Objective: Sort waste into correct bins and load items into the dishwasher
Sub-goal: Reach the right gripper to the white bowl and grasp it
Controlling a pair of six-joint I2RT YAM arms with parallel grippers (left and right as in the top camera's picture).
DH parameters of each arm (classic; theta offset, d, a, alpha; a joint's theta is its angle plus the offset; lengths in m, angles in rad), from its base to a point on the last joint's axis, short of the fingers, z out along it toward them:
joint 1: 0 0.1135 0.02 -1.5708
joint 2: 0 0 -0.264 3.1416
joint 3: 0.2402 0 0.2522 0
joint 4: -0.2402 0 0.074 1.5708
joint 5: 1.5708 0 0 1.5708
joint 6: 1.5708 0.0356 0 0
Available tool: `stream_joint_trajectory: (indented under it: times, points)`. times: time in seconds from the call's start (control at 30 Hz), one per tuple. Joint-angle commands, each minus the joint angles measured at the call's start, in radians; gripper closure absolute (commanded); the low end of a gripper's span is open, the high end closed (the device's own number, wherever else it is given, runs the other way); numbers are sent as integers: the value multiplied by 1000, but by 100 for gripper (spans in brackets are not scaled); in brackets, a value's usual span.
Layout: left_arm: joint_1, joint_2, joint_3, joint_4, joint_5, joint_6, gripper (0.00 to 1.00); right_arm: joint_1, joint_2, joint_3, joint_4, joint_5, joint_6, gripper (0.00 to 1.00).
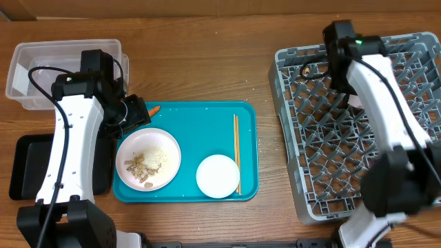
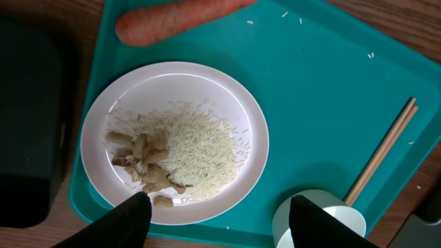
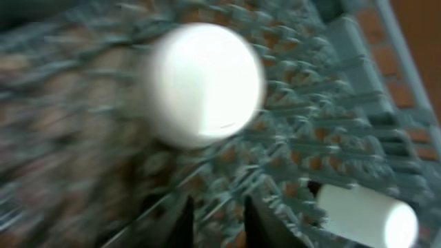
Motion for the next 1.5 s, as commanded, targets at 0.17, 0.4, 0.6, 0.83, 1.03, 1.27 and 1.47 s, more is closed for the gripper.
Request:
stream_joint_trajectory:
  times: [0.17,0.4,0.6,0.83,1.03,1.27,1.47]
  points:
    - [-1,-15,14,1,-5,19,33,156,-148,23,-58,-812,-229,61]
    - [-1,-15,14,0,-5,19,33,391,-139,-107,-47,-848,-179,55]
    - [-1,-15,14,1,-6,19,33,546,-137,-291,93,-847,-67,55]
    - [-1,-15,14,-2,-5,19,33,603,-137,-547,325,-848,3,57]
    - [-1,-15,14,-3,-5,19,33,603,-137,-626,382,-849,10,65]
    - [-1,-15,14,-3,-5,19,33,603,-137,-656,405,-905,10,71]
    - [-1,-15,14,-3,-5,19,33,603,-131,-664,408,-919,14,85]
